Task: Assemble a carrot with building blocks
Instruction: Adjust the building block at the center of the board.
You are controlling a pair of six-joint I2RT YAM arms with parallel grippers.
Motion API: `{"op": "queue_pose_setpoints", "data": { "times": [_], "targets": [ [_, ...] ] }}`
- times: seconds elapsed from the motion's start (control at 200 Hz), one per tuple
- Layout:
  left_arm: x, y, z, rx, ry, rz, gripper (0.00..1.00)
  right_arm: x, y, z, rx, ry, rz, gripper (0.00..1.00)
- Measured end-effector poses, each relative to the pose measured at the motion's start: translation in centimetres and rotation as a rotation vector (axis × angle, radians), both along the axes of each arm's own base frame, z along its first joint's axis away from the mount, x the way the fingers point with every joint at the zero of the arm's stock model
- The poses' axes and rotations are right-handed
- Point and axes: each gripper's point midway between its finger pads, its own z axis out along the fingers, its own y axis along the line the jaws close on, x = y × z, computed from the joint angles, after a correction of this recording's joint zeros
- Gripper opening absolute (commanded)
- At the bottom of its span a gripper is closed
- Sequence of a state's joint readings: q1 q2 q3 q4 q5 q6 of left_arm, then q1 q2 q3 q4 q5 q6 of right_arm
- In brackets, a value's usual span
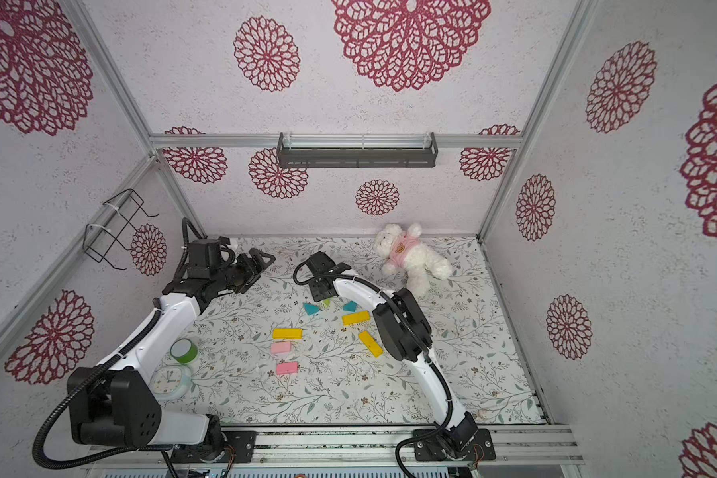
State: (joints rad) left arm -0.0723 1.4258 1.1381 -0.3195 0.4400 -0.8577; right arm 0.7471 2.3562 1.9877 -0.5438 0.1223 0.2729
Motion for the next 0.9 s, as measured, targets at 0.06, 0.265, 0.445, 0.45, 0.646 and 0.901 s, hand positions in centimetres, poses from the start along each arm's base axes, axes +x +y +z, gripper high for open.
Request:
{"op": "queue_pose_setpoints", "data": {
  "times": [0.06, 0.265, 0.445, 0.45, 0.646, 0.901],
  "targets": [
    [0.00, 0.00, 0.00, 0.000, 0.000, 0.000, 0.89, -0.14, -0.13, -0.22, -0.009, 0.007, 0.003, 0.49],
    [0.00, 0.00, 0.00, 0.000, 0.000, 0.000, 0.89, -0.38, -0.17, -0.36, -0.018, 0.015, 0.021, 0.42],
    [0.00, 0.00, 0.00, 0.000, 0.000, 0.000, 0.89, -0.67, -0.09, -0.48, -0.021, 0.025, 0.042, 0.37],
    [0.00, 0.00, -0.02, 0.000, 0.000, 0.000, 0.89, -0.67, -0.09, -0.48, -0.021, 0.025, 0.043, 0.37],
    [0.02, 0.00, -0.06, 0.000, 0.002, 0.000, 0.89, -0.86, -0.18, -0.60, -0.029, 0.032, 0.052, 0.37],
    [0.02, 0.00, -0.06, 0.000, 0.001, 0.000, 0.89, -0.99, -0.14, -0.65, -0.032, 0.035, 0.067, 0.37]
  ]
}}
